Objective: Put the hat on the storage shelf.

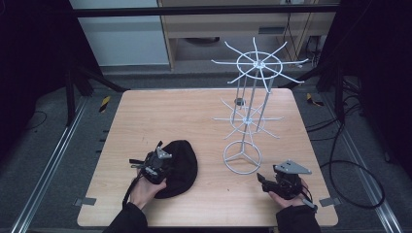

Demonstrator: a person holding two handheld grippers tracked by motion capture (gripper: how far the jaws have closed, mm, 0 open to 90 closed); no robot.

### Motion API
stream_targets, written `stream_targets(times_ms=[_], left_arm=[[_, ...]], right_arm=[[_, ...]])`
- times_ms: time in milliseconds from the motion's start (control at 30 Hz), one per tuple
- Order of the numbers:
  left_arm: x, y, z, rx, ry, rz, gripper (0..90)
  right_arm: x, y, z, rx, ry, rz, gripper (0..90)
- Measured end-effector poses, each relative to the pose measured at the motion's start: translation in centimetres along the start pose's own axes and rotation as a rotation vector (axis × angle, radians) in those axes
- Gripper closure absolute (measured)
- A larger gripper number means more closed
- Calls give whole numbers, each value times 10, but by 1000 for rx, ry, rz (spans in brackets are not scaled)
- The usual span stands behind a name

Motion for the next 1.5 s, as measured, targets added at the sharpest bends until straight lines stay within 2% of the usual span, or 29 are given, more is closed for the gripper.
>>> stream_targets(times_ms=[100, 300, 467, 600, 867, 1233, 1500], left_arm=[[-3, 3, 18, 85, -4, 15, 803], [-6, 4, 60, 256, 17, 4, 803], [-7, 5, 85, 361, 54, -20, 804], [-6, 8, 102, 433, 61, -24, 803], [-2, 16, 144, 597, 6, -5, 804], [6, 26, 191, 782, -49, -38, 803], [7, 39, 210, 838, -69, -61, 803]], right_arm=[[0, 0, 0, 2, 1, 1, 308], [0, 0, 2, 10, 0, -10, 308], [2, 0, 2, 20, -8, -6, 308], [3, 0, 2, 23, -10, -8, 308], [3, 0, 2, 26, -17, -10, 307], [5, 0, 2, 30, -26, -12, 307], [6, 0, 2, 32, -35, -15, 307]])
Point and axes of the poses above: each handheld gripper's, and its own axes: z roughly backward along the jaws, y roughly out of its top, x roughly to its right, the point moved 2 cm from there along -z, roughly forward along the jaws, and after that the axes turned 6 degrees about -z, right-handed, at the moved point
